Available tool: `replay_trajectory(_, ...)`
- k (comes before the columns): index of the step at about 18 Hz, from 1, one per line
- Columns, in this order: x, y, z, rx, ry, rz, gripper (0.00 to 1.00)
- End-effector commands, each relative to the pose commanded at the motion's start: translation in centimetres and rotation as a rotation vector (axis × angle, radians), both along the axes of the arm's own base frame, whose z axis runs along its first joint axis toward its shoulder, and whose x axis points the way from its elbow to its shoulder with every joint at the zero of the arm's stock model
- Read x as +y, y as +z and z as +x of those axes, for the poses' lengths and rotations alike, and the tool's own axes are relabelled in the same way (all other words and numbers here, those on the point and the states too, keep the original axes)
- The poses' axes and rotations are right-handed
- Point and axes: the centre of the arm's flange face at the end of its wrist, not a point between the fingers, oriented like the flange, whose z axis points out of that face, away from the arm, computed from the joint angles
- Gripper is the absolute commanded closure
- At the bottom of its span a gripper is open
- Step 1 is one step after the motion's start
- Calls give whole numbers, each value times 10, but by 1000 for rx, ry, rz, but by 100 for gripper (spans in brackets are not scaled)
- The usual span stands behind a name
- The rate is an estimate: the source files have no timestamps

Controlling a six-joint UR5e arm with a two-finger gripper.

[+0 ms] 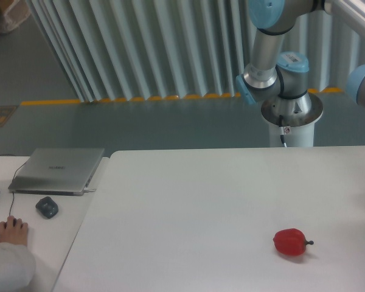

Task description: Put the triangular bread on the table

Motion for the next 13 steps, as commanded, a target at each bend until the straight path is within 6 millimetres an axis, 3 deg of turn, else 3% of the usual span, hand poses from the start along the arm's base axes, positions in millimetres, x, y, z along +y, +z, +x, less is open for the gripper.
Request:
replay_trajectory(4,-1,8,0,10,-9,4,0)
replay_trajectory(6,-4,3,-2,0,2,-2,0)
replay_trajectory(9,-35,3,-24,16,29,-34,0)
replay_trajectory(13,-57,-6,-44,45,-48,-114,0)
